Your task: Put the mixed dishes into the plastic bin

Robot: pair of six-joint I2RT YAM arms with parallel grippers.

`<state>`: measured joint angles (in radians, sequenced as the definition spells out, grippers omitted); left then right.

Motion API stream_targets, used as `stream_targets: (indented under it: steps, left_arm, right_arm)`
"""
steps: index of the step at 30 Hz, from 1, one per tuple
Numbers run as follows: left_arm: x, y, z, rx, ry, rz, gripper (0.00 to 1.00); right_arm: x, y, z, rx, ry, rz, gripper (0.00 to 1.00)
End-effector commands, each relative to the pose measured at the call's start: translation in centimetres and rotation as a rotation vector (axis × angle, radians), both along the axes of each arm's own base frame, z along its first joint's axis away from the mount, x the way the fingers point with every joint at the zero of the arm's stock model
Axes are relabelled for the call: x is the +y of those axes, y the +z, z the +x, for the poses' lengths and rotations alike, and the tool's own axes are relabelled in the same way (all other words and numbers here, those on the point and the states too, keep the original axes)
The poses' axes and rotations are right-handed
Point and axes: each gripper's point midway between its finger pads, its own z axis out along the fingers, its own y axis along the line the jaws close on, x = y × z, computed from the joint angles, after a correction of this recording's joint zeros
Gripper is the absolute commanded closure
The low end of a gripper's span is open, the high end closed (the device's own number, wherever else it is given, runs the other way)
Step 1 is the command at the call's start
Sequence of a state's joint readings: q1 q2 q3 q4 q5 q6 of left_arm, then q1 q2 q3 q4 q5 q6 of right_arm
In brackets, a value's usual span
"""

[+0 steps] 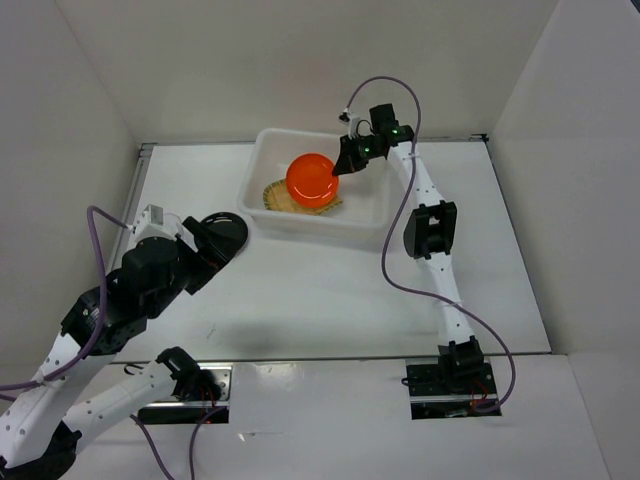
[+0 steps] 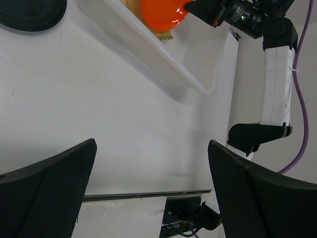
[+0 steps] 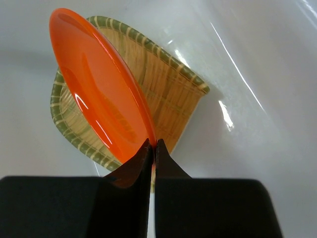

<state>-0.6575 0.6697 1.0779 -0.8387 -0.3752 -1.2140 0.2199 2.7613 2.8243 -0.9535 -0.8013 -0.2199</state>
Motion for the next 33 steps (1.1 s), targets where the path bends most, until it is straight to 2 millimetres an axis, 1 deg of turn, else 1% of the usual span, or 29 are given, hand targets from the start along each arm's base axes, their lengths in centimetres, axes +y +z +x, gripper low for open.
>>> stream_targets:
  steps: [1, 3, 4, 6, 8, 9, 10, 11, 13, 14, 15, 16, 17, 18, 19, 20, 21, 22, 24, 25, 26, 27, 28, 29, 30, 31, 32, 33]
  left_arm:
    - [0.4, 0.7, 0.0, -0.010, 0.033, -0.036, 0.01]
    - [0.4, 0.7, 0.0, -0.010, 0.033, -0.036, 0.01]
    - [0.4, 0.7, 0.0, -0.010, 0.033, -0.036, 0.01]
    - [0.5, 0.5, -0.1, -0.010, 0.033, -0.036, 0.01]
    - [0.4, 0.3, 0.0, -0.010, 0.033, -0.036, 0.01]
    - [0.5, 0.1, -0.1, -0.010, 0.033, -0.036, 0.01]
    - [0.5, 0.1, -0.1, -0.010, 0.033, -0.036, 0.01]
    - [0.5, 0.2, -0.1, -0.019, 0.033, -0.042, 0.01]
    - [0.6, 0.3, -0.2, -0.026, 0.033, -0.048, 0.01]
    - [0.6, 0.0, -0.2, -0.019, 0.033, -0.042, 0.01]
    - [0.6, -0.1, -0.2, -0.021, 0.029, -0.034, 0.01]
    - [0.7, -0.1, -0.1, -0.023, 0.037, -0.031, 0.01]
    - [0.7, -0.1, -0.1, -0.023, 0.037, -0.031, 0.01]
    - [0.8, -0.1, -0.1, -0.026, 0.032, -0.020, 0.01]
    - [1.0, -0.3, -0.1, -0.025, 0.039, -0.002, 0.01]
    - [1.3, 0.1, 0.0, -0.036, 0.051, -0.003, 0.01]
    - [1.4, -0.4, 0.1, -0.024, 0.055, 0.022, 0.01]
    - [1.7, -0.4, 0.4, -0.019, 0.071, 0.049, 0.01]
    - [2.3, -1.6, 0.6, 0.034, 0.095, 0.113, 0.01]
    - [2.8, -2.9, 0.8, 0.092, 0.132, 0.166, 0.01]
    - [3.0, -3.0, 1.0, 0.105, 0.149, 0.180, 0.01]
    - [3.0, -3.5, 1.3, 0.128, 0.169, 0.190, 0.01]
    - [3.3, -4.1, 1.4, 0.135, 0.196, 0.198, 0.01]
    - [3.4, -4.7, 1.4, 0.149, 0.203, 0.198, 0.01]
    - [3.8, -4.7, 1.4, 0.128, 0.227, 0.178, 0.01]
    - [3.6, -5.6, 1.7, 0.117, 0.236, 0.154, 0.01]
    - [3.5, -6.0, 1.7, 0.105, 0.242, 0.130, 0.01]
    - [3.8, -6.0, 1.4, 0.078, 0.253, 0.084, 0.01]
  right_arm:
    - [3.2, 1.4, 0.3, -0.082, 0.031, 0.019, 1.00]
    - [3.1, 1.3, 0.4, -0.084, 0.024, 0.012, 0.99]
    - [3.5, 1.2, 0.3, -0.086, 0.027, 0.006, 0.96]
    - [3.5, 1.2, 0.3, -0.086, 0.027, 0.006, 0.91]
    - [3.2, 0.9, 0.4, -0.082, 0.010, -0.016, 0.88]
    - [3.1, 0.3, 0.5, -0.075, 0.004, -0.025, 0.86]
    - [3.1, 0.2, 0.5, -0.075, 0.004, -0.025, 0.86]
    - [3.0, 0.5, 0.8, -0.087, -0.005, -0.031, 0.82]
    - [2.9, 0.9, 1.2, -0.102, -0.021, -0.033, 0.69]
    - [2.8, 1.2, 1.4, -0.116, -0.029, -0.038, 0.59]
    - [2.8, 2.3, 1.5, -0.140, -0.030, -0.031, 0.52]
    - [2.8, 2.7, 1.6, -0.156, -0.026, -0.031, 0.43]
    - [2.8, 3.7, 1.4, -0.165, -0.026, -0.029, 0.15]
    - [2.7, 4.8, 1.6, -0.188, -0.033, -0.029, 0.06]
    - [2.5, 6.8, 1.4, -0.219, -0.041, -0.026, 0.01]
    - [2.5, 7.9, 1.3, -0.237, -0.042, -0.020, 0.01]
    - [2.3, 9.1, 1.0, -0.249, -0.049, -0.023, 0.01]
    - [1.9, 11.9, 0.4, -0.283, -0.061, -0.022, 0.01]
    - [1.3, 14.7, -0.4, -0.324, -0.071, -0.029, 0.01]
    - [0.9, 17.6, -1.7, -0.348, -0.072, -0.021, 0.01]
    - [0.2, 19.0, -2.1, -0.375, -0.075, -0.024, 0.01]
    - [0.0, 19.2, -2.9, -0.362, -0.069, -0.034, 0.01]
    - [-0.9, 22.4, -4.0, -0.416, -0.077, -0.025, 0.01]
    - [-1.4, 22.5, -4.6, -0.419, -0.074, -0.051, 0.01]
    - [-1.9, 23.1, -5.4, -0.424, -0.077, -0.068, 0.01]
    - [-2.5, 25.6, -6.8, -0.468, -0.082, -0.070, 0.01]
    - [-2.9, 25.4, -7.4, -0.469, -0.077, -0.098, 0.01]
    - [-3.4, 25.7, -8.2, -0.473, -0.074, -0.118, 0.01]
